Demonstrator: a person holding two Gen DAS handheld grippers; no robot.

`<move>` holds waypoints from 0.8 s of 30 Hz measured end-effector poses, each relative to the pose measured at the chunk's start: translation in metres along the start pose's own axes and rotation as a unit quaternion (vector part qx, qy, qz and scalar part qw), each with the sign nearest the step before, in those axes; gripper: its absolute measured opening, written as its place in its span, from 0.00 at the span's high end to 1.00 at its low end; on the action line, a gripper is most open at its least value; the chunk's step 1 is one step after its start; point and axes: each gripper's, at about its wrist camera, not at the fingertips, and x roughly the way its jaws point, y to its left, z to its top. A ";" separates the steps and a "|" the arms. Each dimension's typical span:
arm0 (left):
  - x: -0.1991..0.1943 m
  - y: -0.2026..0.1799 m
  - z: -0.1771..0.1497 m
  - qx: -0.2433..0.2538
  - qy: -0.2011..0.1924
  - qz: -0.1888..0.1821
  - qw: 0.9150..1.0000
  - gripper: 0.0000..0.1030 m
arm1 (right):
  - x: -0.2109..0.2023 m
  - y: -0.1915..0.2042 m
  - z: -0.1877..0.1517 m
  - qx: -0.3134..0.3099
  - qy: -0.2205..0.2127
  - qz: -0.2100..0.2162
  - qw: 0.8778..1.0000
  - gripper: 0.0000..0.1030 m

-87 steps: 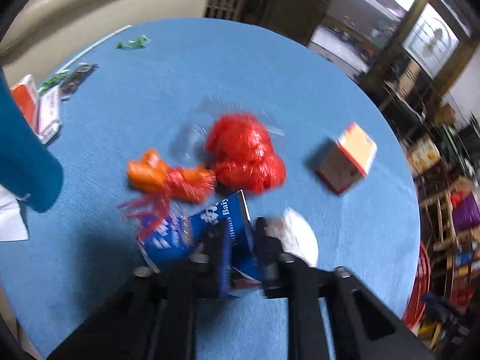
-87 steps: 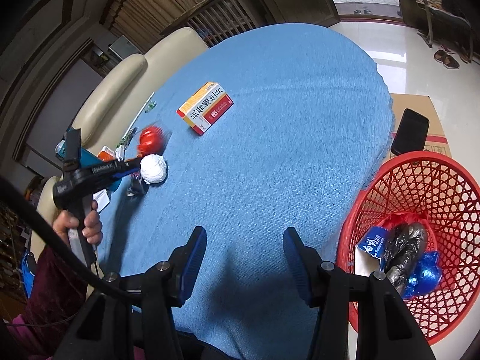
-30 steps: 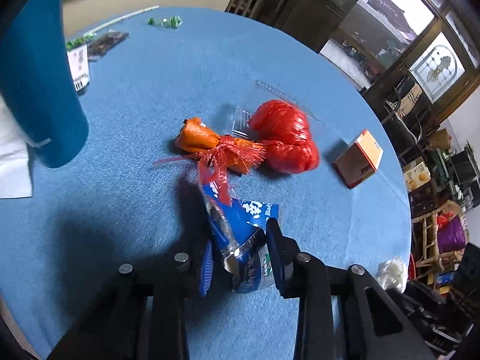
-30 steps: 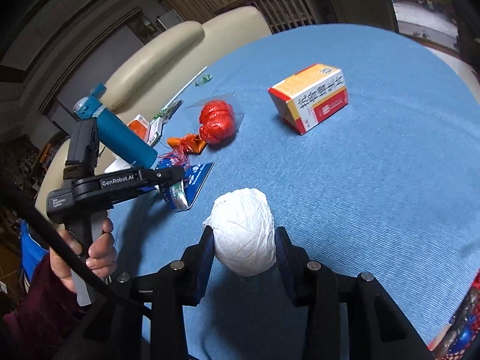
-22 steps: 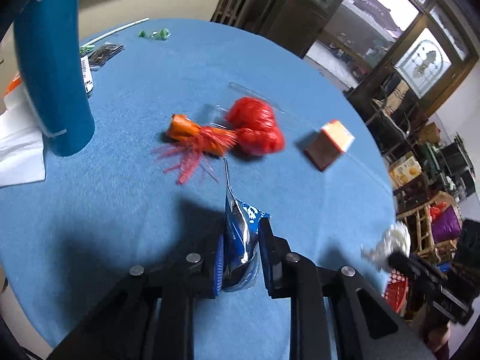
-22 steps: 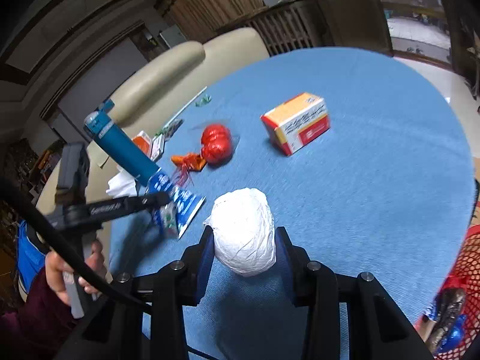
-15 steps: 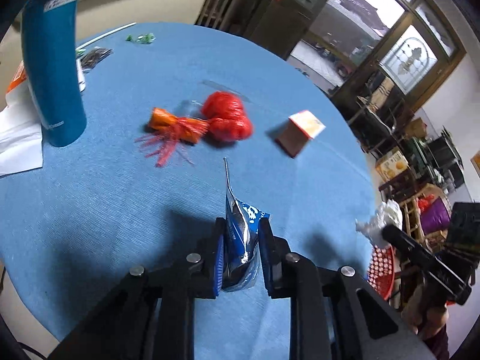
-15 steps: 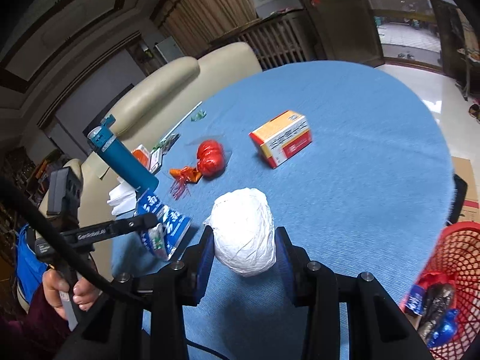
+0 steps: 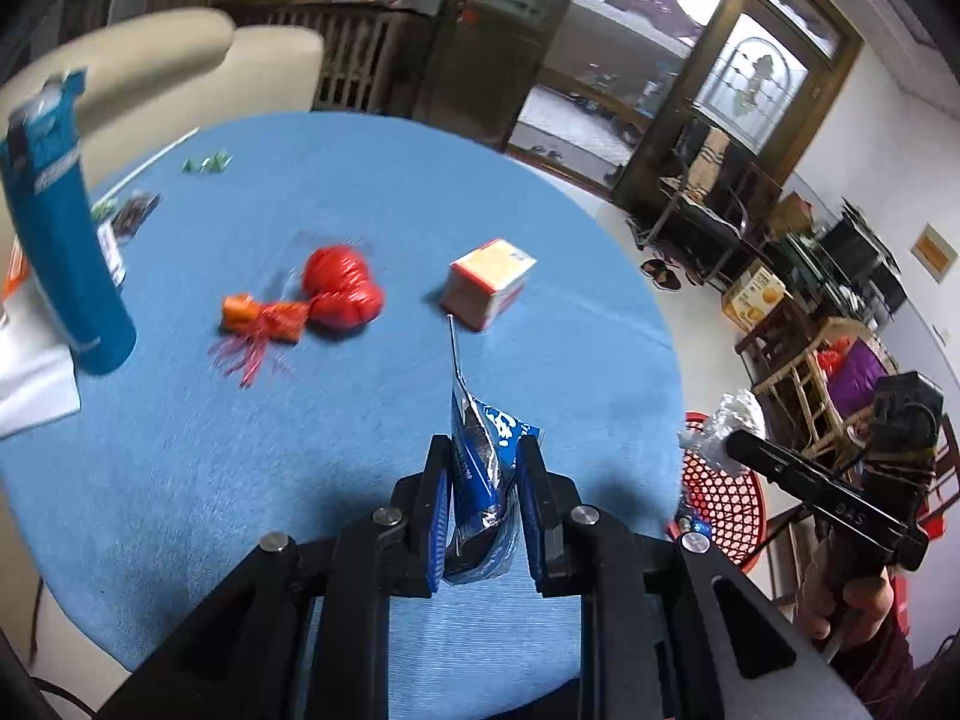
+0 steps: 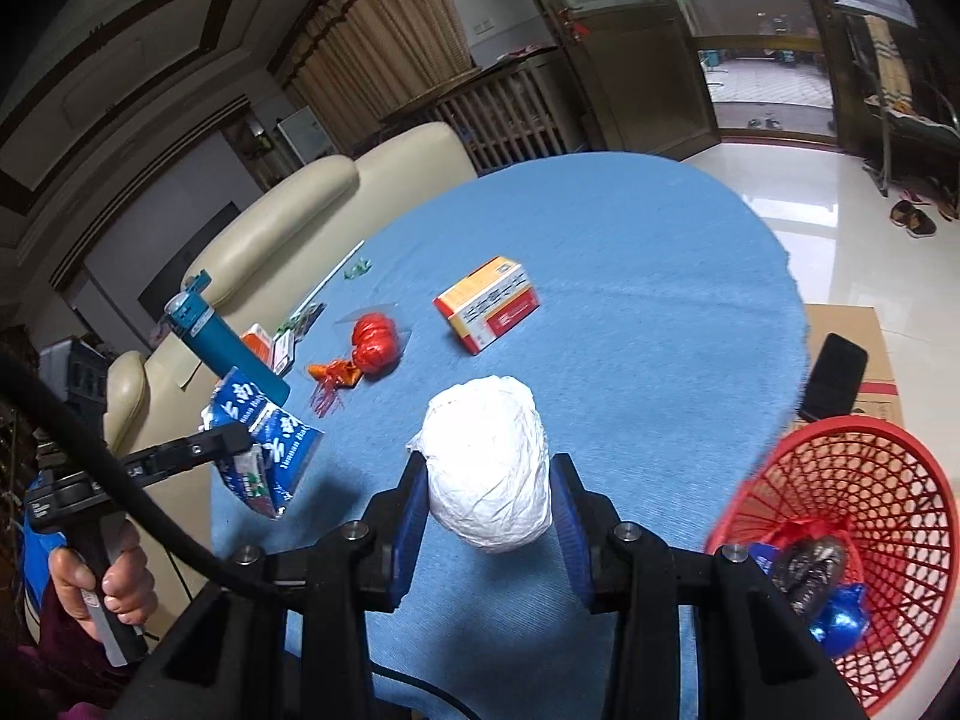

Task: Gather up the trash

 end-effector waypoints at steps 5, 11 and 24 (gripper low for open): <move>-0.007 -0.022 0.004 0.030 -0.011 0.008 0.999 0.78 | -0.014 -0.008 0.000 0.007 -0.014 -0.004 1.000 0.59; -0.015 -0.043 0.009 0.058 -0.028 0.030 0.997 0.78 | -0.026 -0.017 0.001 0.018 -0.027 -0.004 0.999 0.59; -0.018 -0.074 0.010 0.097 -0.037 0.057 0.993 0.78 | -0.044 -0.027 -0.001 0.025 -0.046 -0.003 0.999 0.59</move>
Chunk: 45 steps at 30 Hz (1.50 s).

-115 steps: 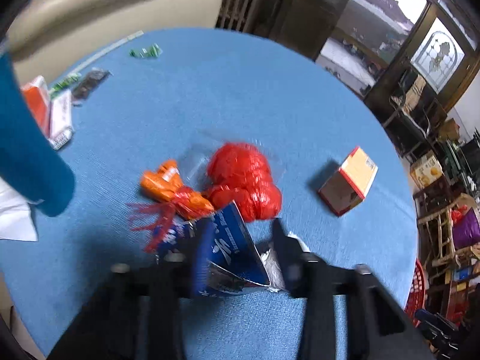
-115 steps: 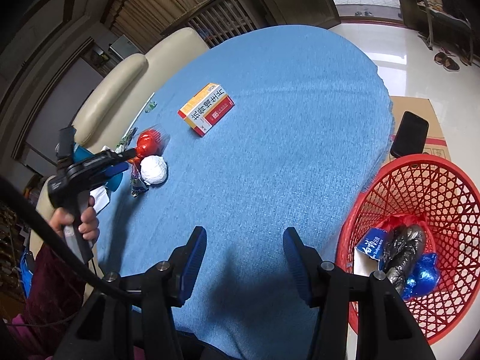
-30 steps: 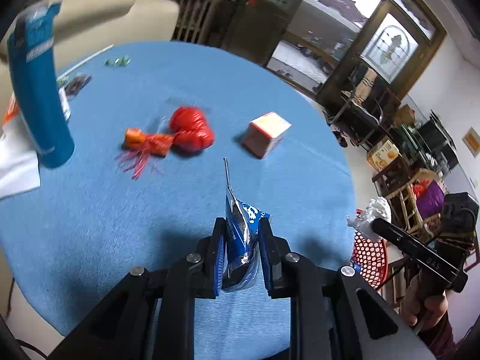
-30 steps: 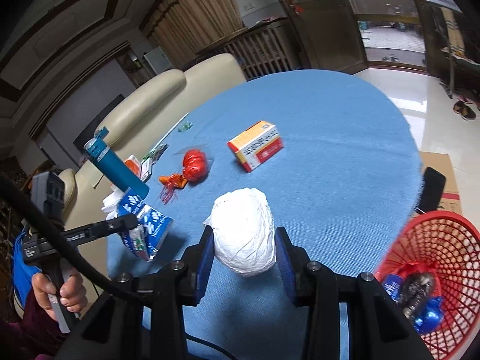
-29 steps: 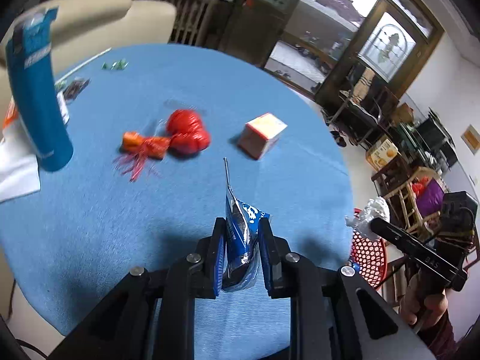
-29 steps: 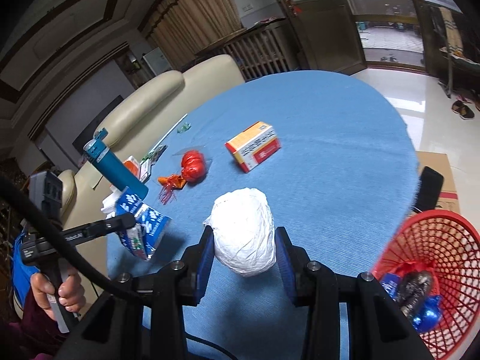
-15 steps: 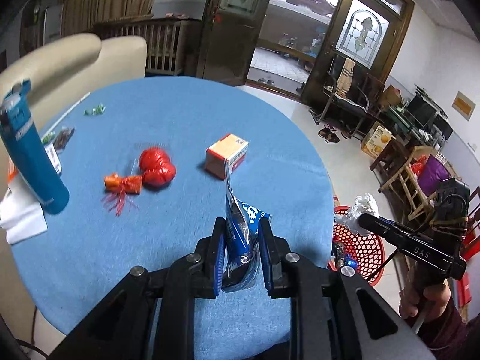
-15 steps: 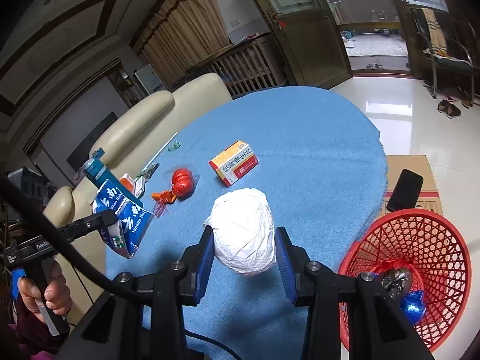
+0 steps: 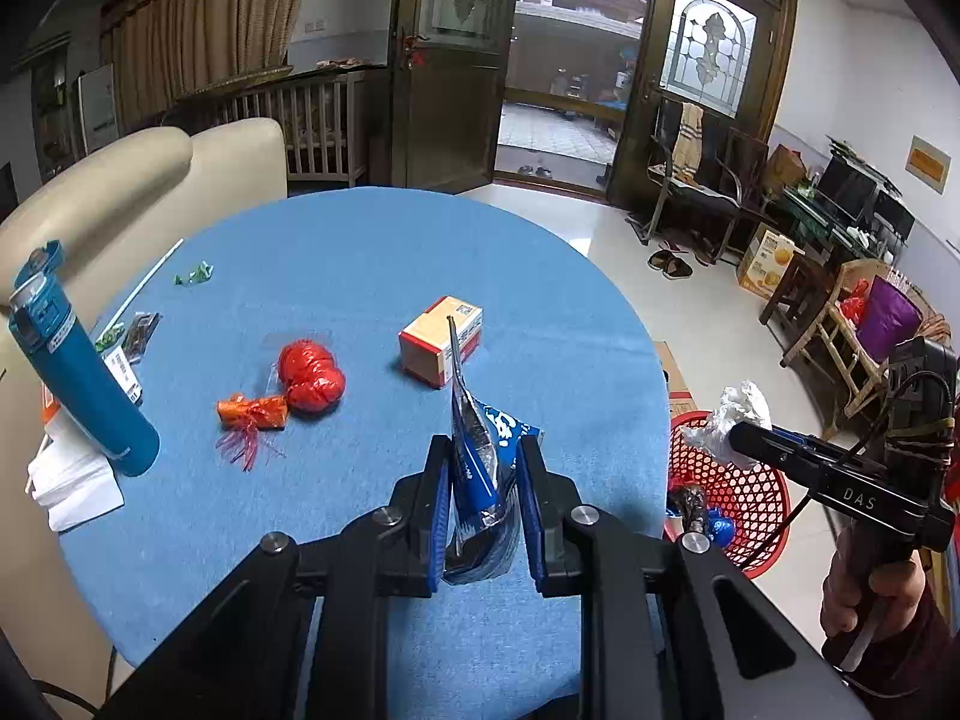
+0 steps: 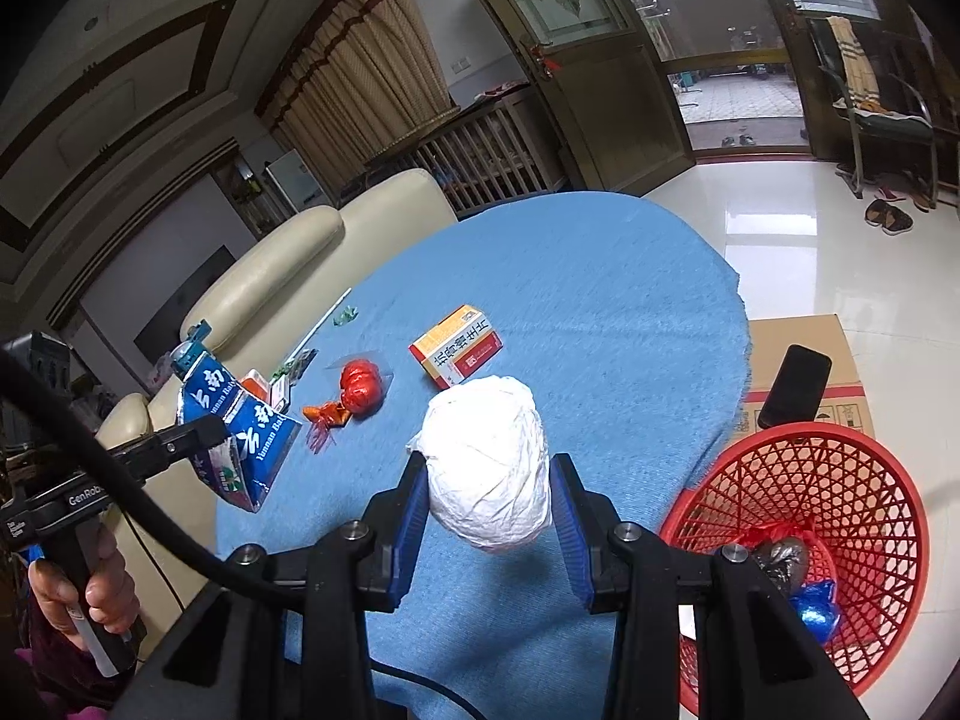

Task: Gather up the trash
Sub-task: 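Carry the white ball and blue toothpaste tube toward the red mesh basket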

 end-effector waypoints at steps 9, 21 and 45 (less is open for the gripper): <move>0.000 -0.020 0.004 0.026 -0.005 0.015 1.000 0.78 | -0.011 -0.013 -0.002 0.014 -0.009 0.003 1.000 0.59; 0.006 -0.049 0.009 0.063 -0.006 0.025 0.998 0.78 | -0.025 -0.037 -0.006 0.037 -0.019 0.002 0.999 0.59; 0.014 -0.103 0.013 0.132 -0.004 0.030 0.991 0.78 | -0.050 -0.069 -0.013 0.073 -0.039 0.002 0.997 0.59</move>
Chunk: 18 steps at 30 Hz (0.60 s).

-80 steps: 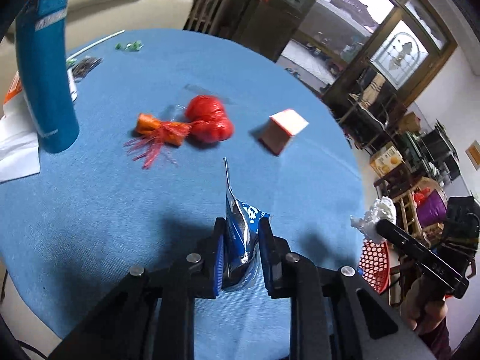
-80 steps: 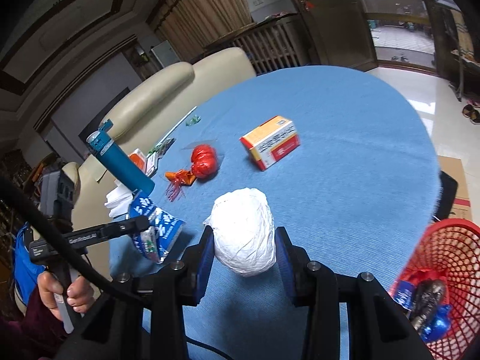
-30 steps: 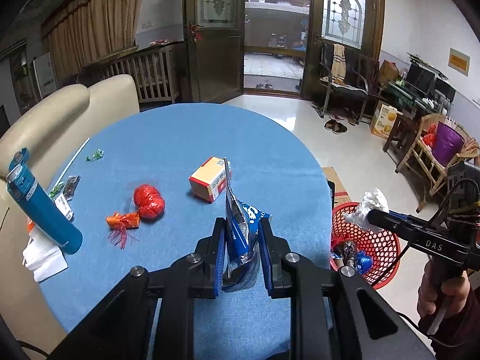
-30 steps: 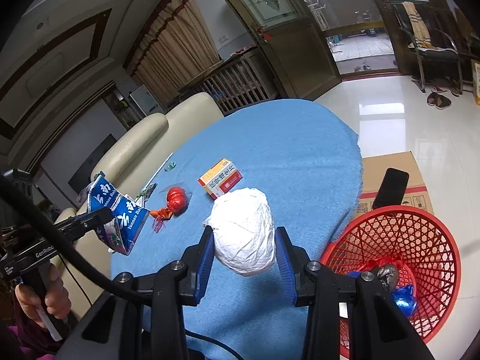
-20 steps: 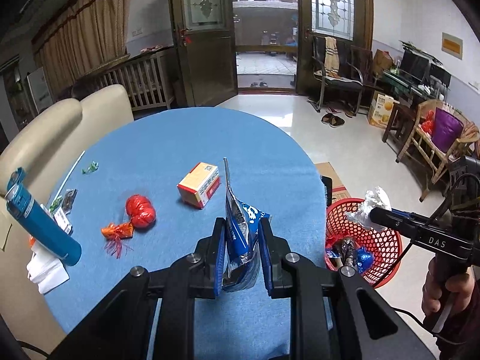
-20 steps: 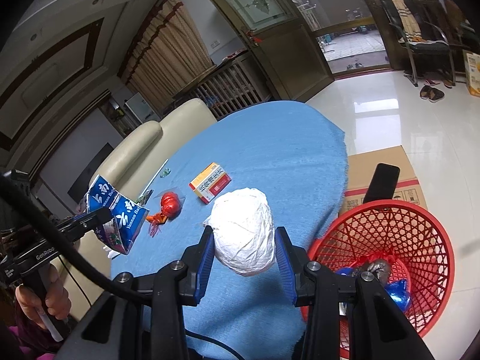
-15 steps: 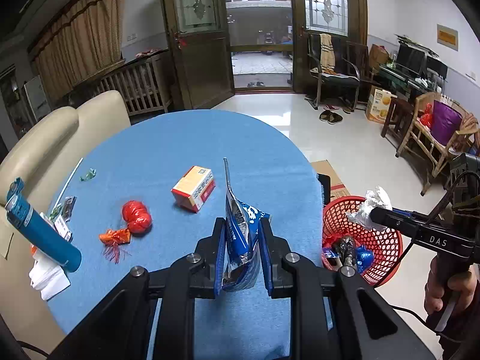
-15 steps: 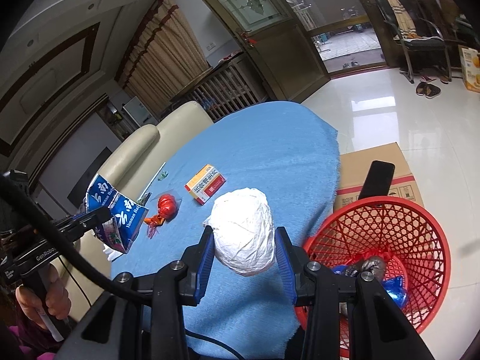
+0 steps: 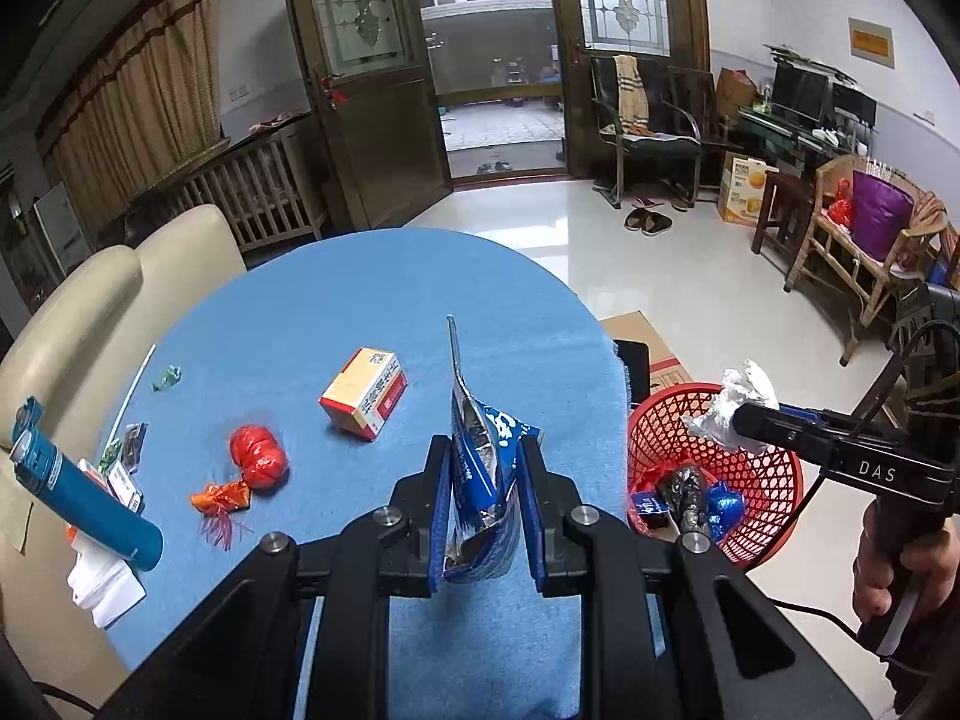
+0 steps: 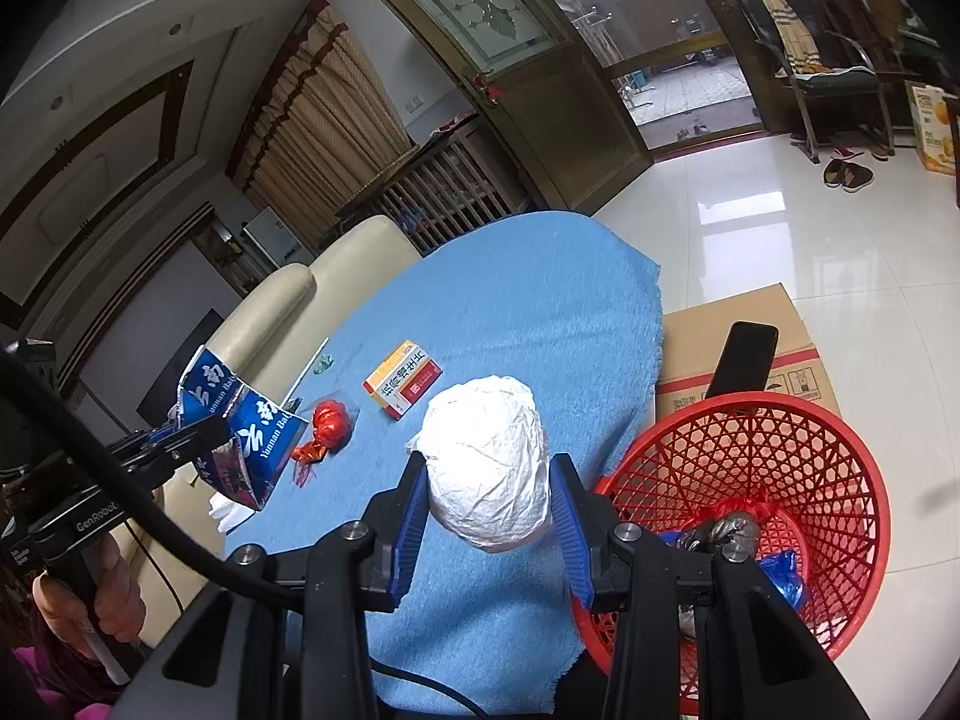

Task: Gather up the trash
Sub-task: 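Carry the white ball and blue toothpaste tube toward the red mesh basket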

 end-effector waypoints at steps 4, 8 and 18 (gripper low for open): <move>0.002 -0.005 0.003 0.007 0.001 -0.003 1.000 0.78 | -0.002 -0.003 0.001 0.004 -0.002 0.001 1.000 0.59; 0.005 -0.010 0.004 0.016 0.003 -0.005 1.000 0.78 | -0.002 -0.004 0.001 0.006 -0.002 0.001 1.000 0.59; 0.013 -0.022 0.006 0.031 0.012 -0.008 0.999 0.78 | -0.001 -0.014 0.001 0.019 -0.002 0.002 1.000 0.59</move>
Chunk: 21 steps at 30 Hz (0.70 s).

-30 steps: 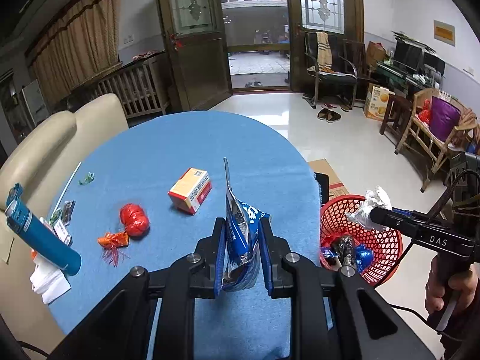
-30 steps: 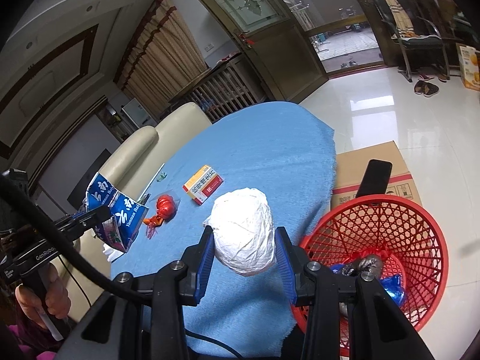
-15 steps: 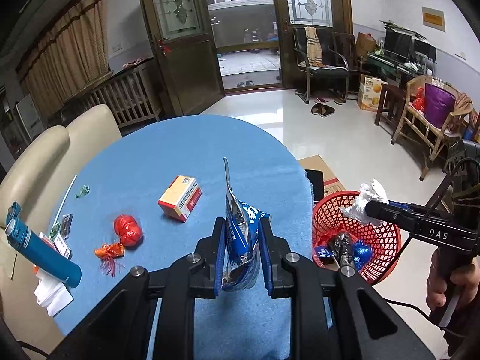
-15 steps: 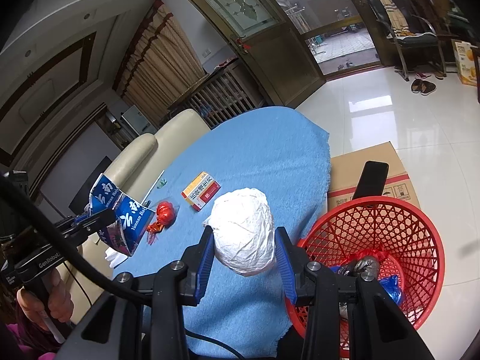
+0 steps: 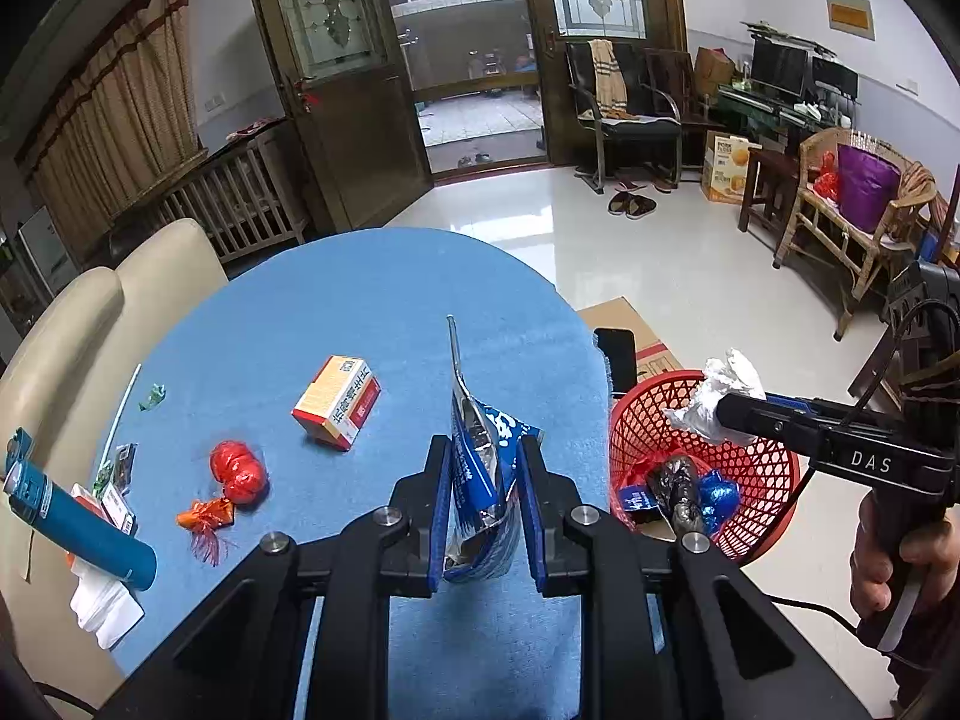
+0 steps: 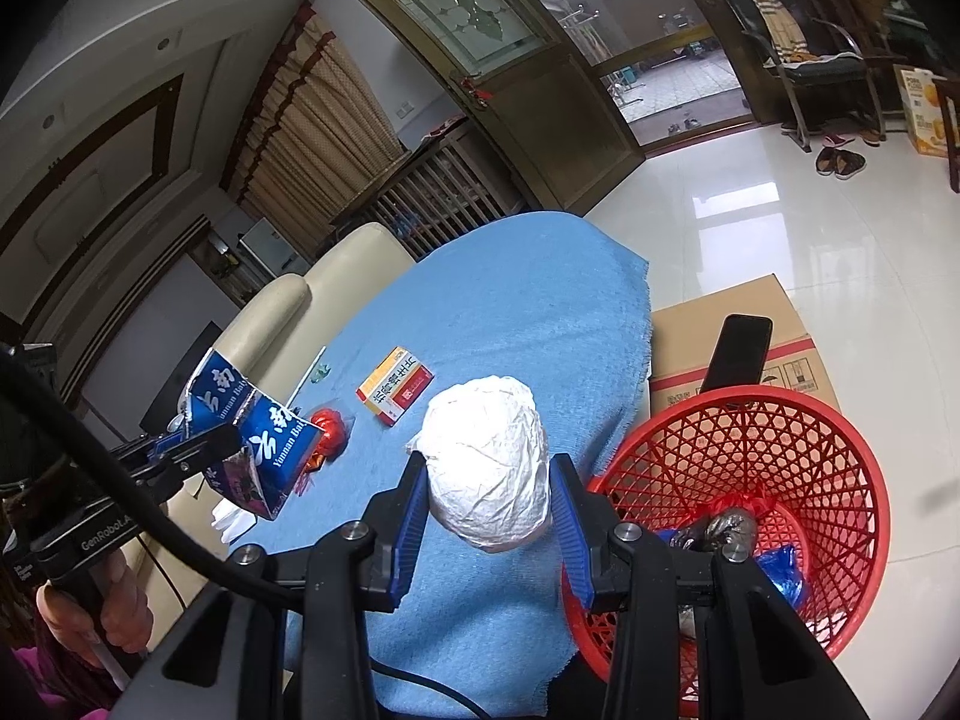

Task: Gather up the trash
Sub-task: 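Carry the white ball and blue toothpaste tube toward the red mesh basket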

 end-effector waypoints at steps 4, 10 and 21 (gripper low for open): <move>0.004 -0.005 0.000 0.005 0.005 -0.002 1.000 0.78 | 0.001 -0.005 -0.001 0.006 -0.001 0.000 1.000 0.59; 0.011 -0.011 0.003 0.010 0.013 -0.004 1.000 0.78 | 0.001 -0.013 -0.001 0.015 -0.001 -0.002 1.000 0.59; 0.031 -0.024 0.006 0.020 0.030 -0.022 0.999 0.78 | -0.001 -0.033 -0.001 0.036 -0.003 -0.016 0.999 0.59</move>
